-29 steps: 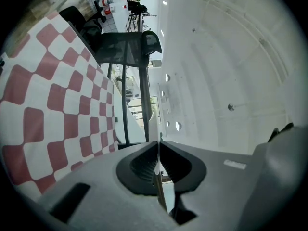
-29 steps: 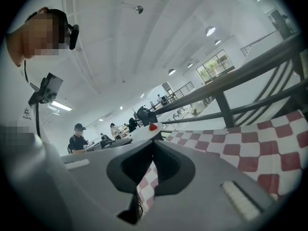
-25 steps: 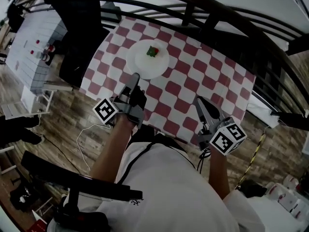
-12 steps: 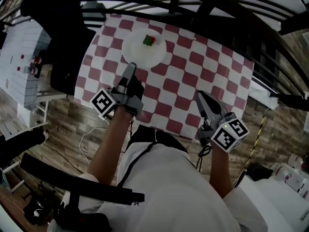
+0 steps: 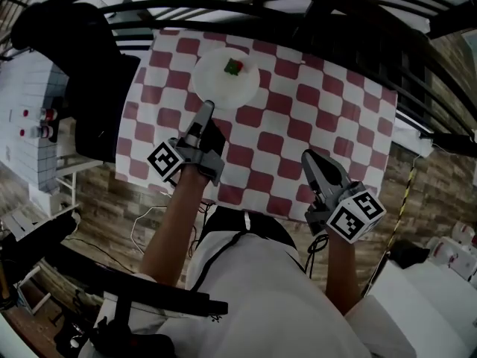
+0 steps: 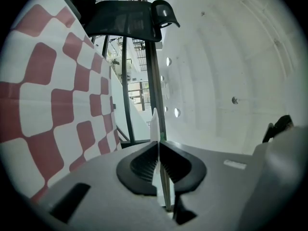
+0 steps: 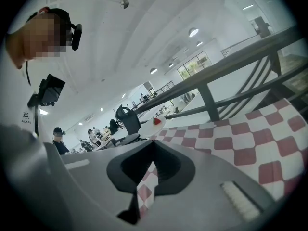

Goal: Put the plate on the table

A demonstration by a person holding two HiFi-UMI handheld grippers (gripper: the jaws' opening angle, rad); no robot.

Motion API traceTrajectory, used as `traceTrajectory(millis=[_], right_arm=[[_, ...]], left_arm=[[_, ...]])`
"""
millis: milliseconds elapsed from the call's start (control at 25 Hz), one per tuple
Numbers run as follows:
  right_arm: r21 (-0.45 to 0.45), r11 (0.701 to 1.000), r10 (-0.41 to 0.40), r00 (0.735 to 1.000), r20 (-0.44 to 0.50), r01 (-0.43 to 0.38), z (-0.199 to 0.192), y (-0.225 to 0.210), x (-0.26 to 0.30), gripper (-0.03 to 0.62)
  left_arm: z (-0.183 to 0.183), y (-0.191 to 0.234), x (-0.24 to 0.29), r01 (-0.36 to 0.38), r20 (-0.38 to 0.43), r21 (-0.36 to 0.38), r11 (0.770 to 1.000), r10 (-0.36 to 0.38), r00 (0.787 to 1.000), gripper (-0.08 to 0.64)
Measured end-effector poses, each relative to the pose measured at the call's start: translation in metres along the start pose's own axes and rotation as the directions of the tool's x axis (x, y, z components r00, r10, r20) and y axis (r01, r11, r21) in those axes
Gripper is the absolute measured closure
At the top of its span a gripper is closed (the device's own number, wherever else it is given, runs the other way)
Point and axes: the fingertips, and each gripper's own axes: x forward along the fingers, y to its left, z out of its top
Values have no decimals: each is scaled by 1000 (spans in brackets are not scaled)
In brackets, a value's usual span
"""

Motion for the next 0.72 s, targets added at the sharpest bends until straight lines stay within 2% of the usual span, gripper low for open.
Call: traceTrajectory(millis=[360,720], right_arm=[[39,998,-55,999,0,54,-8,-12,24,584],[62,994,-87,996,-6,87,-11,-24,43,584]], left_arm=[[10,42,32,-3,-74,-25,1000,1,997,541],[14,74,57,-22,-108,-46,999,17,994,541]])
